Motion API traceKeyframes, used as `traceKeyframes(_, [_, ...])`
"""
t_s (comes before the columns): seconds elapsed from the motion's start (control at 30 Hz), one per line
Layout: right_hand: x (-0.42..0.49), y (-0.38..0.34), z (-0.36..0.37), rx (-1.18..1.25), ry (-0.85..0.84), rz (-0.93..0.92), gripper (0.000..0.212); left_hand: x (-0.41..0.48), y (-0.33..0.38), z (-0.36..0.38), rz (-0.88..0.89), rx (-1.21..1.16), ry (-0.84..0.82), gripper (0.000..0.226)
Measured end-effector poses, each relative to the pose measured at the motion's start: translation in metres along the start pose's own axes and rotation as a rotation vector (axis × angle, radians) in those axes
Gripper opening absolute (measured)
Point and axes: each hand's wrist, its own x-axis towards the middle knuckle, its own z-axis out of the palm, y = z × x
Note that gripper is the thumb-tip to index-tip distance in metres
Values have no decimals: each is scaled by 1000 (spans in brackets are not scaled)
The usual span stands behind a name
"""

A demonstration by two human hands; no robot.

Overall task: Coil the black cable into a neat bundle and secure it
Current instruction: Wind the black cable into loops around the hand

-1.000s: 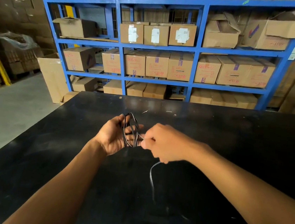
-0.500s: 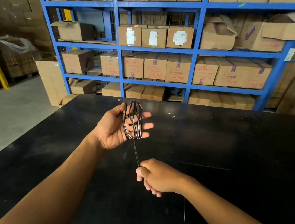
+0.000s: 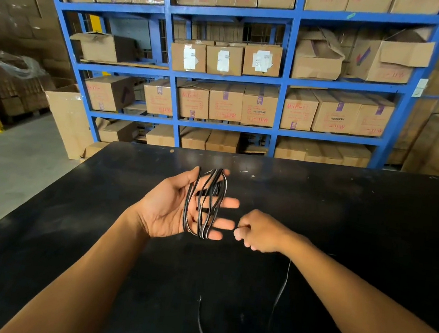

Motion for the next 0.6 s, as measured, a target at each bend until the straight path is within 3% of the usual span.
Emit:
traceKeyframes(0.27, [2,-26,-66,-150,198,-78,23,6,-17,19,-163,158,110,55])
traceKeyframes(0.4, [-6,-51,-90,-211,265,-113,35,12,-24,20,-212,215,257,54])
traceKeyframes(0.6, [-26,-85,-84,-188,225,-120,21,22,-23,16,-126,274,538,60])
